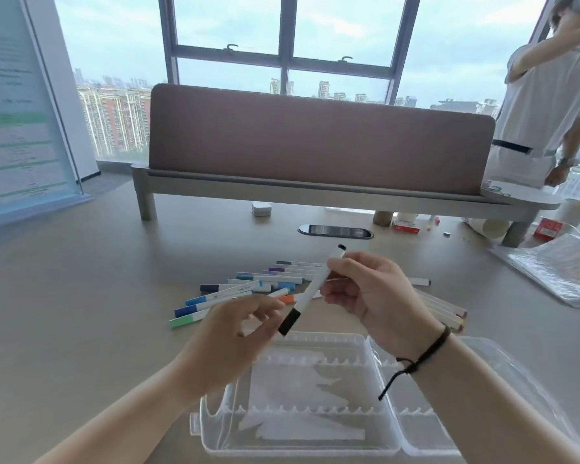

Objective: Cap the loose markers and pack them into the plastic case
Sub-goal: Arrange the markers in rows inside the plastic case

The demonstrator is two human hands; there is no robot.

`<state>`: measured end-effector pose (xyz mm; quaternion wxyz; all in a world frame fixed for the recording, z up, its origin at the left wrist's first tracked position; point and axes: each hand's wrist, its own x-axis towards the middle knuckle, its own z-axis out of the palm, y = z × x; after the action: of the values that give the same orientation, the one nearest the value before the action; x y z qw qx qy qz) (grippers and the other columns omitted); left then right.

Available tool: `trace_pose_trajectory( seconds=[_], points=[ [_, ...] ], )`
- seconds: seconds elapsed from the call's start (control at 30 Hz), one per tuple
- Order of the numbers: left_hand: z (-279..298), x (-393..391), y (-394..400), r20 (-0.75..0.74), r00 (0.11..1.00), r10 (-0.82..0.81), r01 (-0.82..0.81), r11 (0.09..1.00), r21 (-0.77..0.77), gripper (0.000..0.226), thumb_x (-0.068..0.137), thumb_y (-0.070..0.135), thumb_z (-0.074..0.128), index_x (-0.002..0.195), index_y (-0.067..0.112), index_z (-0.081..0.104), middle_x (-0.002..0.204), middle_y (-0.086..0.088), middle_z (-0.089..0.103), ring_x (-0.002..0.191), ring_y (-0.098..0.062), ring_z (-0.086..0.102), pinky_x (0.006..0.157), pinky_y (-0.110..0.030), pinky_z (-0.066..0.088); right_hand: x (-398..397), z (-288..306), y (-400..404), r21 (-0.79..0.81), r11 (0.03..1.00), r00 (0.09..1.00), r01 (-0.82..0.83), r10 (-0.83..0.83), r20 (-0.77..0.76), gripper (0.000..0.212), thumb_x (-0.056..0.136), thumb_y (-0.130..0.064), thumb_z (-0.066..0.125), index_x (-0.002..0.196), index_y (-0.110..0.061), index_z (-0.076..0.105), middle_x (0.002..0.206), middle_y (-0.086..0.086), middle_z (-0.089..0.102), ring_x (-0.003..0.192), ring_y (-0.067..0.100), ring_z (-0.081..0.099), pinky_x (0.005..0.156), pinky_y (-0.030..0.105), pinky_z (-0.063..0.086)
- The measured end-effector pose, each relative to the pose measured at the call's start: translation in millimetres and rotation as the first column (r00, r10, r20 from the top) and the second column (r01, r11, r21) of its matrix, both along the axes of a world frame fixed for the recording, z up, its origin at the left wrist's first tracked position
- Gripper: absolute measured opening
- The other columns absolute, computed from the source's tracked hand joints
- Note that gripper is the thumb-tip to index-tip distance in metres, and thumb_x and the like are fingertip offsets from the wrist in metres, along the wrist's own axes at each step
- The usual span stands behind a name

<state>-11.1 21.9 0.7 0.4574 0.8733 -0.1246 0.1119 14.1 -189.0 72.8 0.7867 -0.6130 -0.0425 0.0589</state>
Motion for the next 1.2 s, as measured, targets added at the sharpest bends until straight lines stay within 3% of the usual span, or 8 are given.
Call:
trace_pose_trajectory(
  seconds=[0.13, 0.3, 0.43, 0.53, 0.63, 0.9, 1.0, 1.2],
  points=[
    [11, -3, 2, -0.105, 0.975, -0.195, 0.145, 0.919, -0.366, 0.033, 0.097, 0.003, 0.058, 0.099, 0.03, 0.078, 0.091, -0.006, 0.076, 0.088, -0.02, 0.071, 0.076, -0.032, 0.057, -17, -15, 4, 0.184, 0.983, 0.994, -0.015, 0.035, -0.105, 0.008, 0.092, 0.001, 0.059, 0.085, 0.002, 0.062, 0.069, 0.02, 0.067, 0.058, 0.023, 0.067, 0.063, 0.033, 0.062],
    [20, -5, 9, -0.124, 0.953, -0.276, 0.139, 0.764, -0.63, 0.017, 0.084, 0.011, 0.064, 0.093, 0.009, 0.078, 0.082, -0.027, 0.07, 0.068, -0.03, 0.064, 0.065, -0.032, 0.055, -23, -24, 1, 0.211, 0.978, 0.995, 0.011, 0.011, -0.102, 0.009, 0.091, 0.006, 0.057, 0.085, 0.001, 0.061, 0.076, 0.023, 0.07, 0.066, 0.027, 0.072, 0.074, 0.037, 0.062],
    [22, 0, 8, -0.11, 0.978, -0.18, 0.065, 0.753, -0.655, 0.015, 0.077, 0.01, 0.069, 0.087, 0.002, 0.076, 0.075, -0.026, 0.069, 0.058, -0.028, 0.061, 0.057, -0.03, 0.054, -25, -27, 1, -0.014, 1.0, 0.999, 0.003, -0.004, -0.039, 0.005, 0.088, 0.008, 0.063, 0.087, 0.003, 0.062, 0.078, 0.024, 0.071, 0.07, 0.032, 0.073, 0.071, 0.038, 0.063],
    [27, 3, 12, -0.13, 0.983, -0.129, 0.012, 0.754, -0.656, 0.025, 0.076, 0.024, 0.068, 0.076, 0.001, 0.074, 0.068, -0.024, 0.066, 0.05, -0.026, 0.056, 0.048, -0.027, 0.048, -31, -31, 5, -0.389, 0.921, 0.992, -0.023, 0.07, 0.107, 0.009, 0.086, -0.002, 0.071, 0.093, -0.007, 0.068, 0.076, 0.011, 0.075, 0.068, 0.025, 0.072, 0.068, 0.034, 0.059],
    [32, 4, 17, -0.133, 0.988, -0.085, -0.004, 0.831, -0.557, 0.036, 0.08, 0.034, 0.066, 0.07, 0.0, 0.069, 0.062, -0.021, 0.062, 0.047, -0.023, 0.05, 0.045, -0.028, 0.041, -40, -37, 14, -0.565, 0.821, 0.967, -0.086, 0.205, 0.15, 0.014, 0.083, -0.014, 0.077, 0.093, -0.02, 0.069, 0.076, 0.001, 0.076, 0.066, 0.018, 0.066, 0.069, 0.038, 0.054],
    [18, 13, 28, -0.204, 0.979, 0.027, -0.03, 0.999, -0.014, 0.048, 0.089, 0.041, 0.068, 0.054, 0.009, 0.059, 0.048, 0.002, 0.054, 0.045, -0.011, 0.042, 0.051, -0.022, 0.037, -66, -42, 42, -0.799, 0.594, 0.893, -0.091, 0.404, 0.198, 0.023, 0.078, -0.043, 0.079, 0.089, -0.031, 0.064, 0.083, -0.022, 0.072, 0.069, -0.001, 0.061, 0.062, 0.012, 0.043],
    [7, 18, 32, -0.139, 0.982, 0.126, -0.085, 0.96, 0.266, 0.052, 0.085, 0.051, 0.066, 0.063, 0.004, 0.061, 0.045, 0.009, 0.042, 0.044, -0.008, 0.036, 0.052, -0.028, 0.034, -67, -49, 46, -0.872, 0.488, 0.862, -0.043, 0.459, 0.215, 0.023, 0.08, -0.051, 0.073, 0.091, -0.033, 0.064, 0.088, -0.028, 0.067, 0.087, 0.0, 0.059, 0.07, 0.012, 0.045],
    [3, 13, 27, 0.01, 0.977, 0.214, -0.189, 0.835, 0.517, 0.054, 0.088, 0.061, 0.051, 0.061, 0.015, 0.043, 0.053, 0.006, 0.042, 0.049, -0.015, 0.038, 0.052, -0.029, 0.034, -64, -58, 48, -0.888, 0.459, 0.842, -0.017, 0.485, 0.234, 0.015, 0.082, -0.055, 0.068, 0.09, -0.043, 0.064, 0.09, -0.026, 0.067, 0.089, -0.002, 0.057, 0.075, 0.012, 0.045]
  ],
)
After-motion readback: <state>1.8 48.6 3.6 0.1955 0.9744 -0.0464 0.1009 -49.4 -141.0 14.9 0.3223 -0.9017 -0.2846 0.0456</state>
